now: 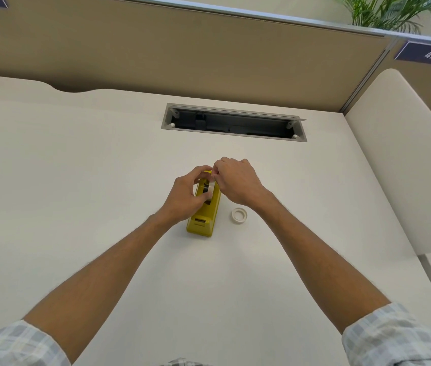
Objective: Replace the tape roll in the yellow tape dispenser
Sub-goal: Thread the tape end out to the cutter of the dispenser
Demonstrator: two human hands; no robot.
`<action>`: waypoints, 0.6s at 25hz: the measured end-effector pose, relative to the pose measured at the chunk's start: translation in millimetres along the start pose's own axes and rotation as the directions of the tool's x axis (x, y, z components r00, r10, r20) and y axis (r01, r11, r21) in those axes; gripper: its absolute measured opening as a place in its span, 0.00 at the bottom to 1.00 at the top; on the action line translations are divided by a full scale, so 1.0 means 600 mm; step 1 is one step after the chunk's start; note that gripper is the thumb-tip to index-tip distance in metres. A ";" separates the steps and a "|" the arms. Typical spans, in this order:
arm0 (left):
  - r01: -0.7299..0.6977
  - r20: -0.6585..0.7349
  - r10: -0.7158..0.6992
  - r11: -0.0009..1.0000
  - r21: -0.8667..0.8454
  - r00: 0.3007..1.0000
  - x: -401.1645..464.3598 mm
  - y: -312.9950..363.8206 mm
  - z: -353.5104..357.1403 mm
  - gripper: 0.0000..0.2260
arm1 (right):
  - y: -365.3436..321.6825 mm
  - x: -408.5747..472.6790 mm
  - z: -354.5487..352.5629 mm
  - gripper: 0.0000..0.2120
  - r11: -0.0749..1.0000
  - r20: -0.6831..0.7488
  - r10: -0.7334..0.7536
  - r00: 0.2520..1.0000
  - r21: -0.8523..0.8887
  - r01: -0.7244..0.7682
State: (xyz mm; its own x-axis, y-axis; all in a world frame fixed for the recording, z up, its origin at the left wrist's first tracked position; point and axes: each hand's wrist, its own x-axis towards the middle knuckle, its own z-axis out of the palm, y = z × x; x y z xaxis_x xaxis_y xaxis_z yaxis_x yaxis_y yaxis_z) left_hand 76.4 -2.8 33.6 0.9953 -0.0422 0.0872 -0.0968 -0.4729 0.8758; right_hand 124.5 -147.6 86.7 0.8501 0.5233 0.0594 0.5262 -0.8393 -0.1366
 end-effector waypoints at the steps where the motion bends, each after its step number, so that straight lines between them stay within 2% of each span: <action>1: -0.001 0.013 0.001 1.000 0.005 1.000 0.002 0.000 -0.001 0.27 | -0.001 0.000 0.002 0.07 1.000 0.002 -0.001 1.000 -0.010 0.001; 8: 0.008 0.067 -0.013 0.998 0.068 0.998 0.010 0.000 -0.003 0.30 | -0.002 -0.003 0.007 0.08 1.000 -0.003 0.004 1.000 -0.027 -0.004; 15: 0.023 0.060 -0.030 0.994 0.106 0.998 0.006 0.001 -0.002 0.31 | -0.004 -0.004 0.009 0.07 1.000 0.011 0.009 1.000 -0.026 -0.008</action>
State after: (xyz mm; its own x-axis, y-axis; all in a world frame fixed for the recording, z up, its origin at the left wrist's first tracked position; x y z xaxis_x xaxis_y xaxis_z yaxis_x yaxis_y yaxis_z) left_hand 80.0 -2.4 35.2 0.9962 -0.0809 0.0324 -0.0726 -0.5641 0.8225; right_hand 121.1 -146.1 81.8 0.8543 0.5175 0.0475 0.5194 -0.8472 -0.1117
